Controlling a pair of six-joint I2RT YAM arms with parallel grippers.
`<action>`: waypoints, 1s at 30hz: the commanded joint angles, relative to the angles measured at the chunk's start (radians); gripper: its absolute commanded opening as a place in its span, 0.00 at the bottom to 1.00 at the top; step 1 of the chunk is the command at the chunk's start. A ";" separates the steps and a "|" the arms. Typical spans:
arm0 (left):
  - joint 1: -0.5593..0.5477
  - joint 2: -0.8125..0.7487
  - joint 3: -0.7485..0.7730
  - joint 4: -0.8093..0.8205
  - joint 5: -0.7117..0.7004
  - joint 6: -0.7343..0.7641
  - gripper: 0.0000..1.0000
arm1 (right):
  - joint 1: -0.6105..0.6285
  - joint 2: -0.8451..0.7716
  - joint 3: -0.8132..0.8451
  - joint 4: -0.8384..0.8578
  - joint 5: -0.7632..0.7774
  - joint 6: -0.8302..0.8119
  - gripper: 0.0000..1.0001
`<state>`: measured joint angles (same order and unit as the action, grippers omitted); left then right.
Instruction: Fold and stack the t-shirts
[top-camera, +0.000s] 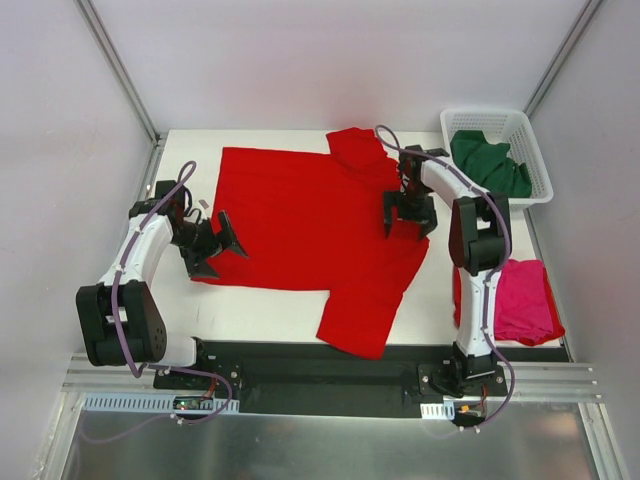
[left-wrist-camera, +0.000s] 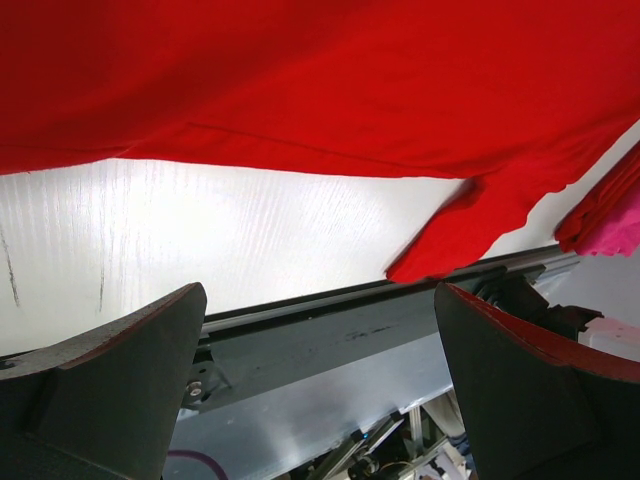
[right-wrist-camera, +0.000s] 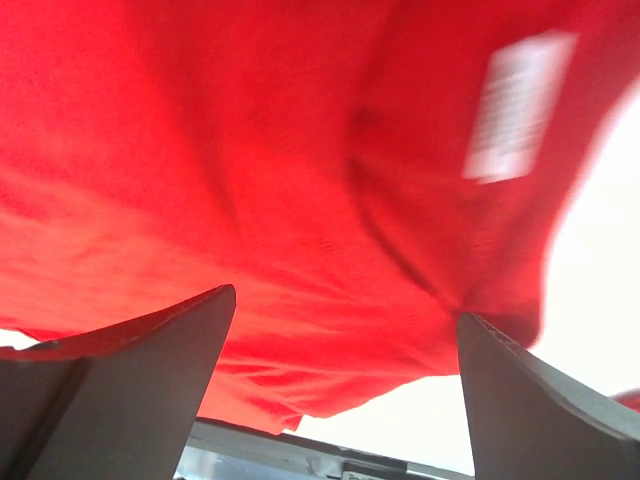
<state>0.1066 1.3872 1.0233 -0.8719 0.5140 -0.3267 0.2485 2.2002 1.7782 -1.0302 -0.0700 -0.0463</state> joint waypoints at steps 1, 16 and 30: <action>0.007 -0.019 -0.002 -0.021 0.008 0.003 0.99 | -0.040 0.029 0.125 -0.088 0.029 -0.010 0.96; 0.005 -0.033 -0.022 -0.019 -0.003 0.008 0.99 | -0.045 0.076 0.348 -0.041 -0.155 0.019 0.96; 0.007 -0.031 -0.015 -0.027 0.003 0.000 0.99 | -0.048 0.234 0.431 -0.116 -0.258 0.043 0.96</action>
<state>0.1066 1.3628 0.9958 -0.8730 0.5140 -0.3267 0.1989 2.4214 2.1304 -1.0931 -0.3004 -0.0113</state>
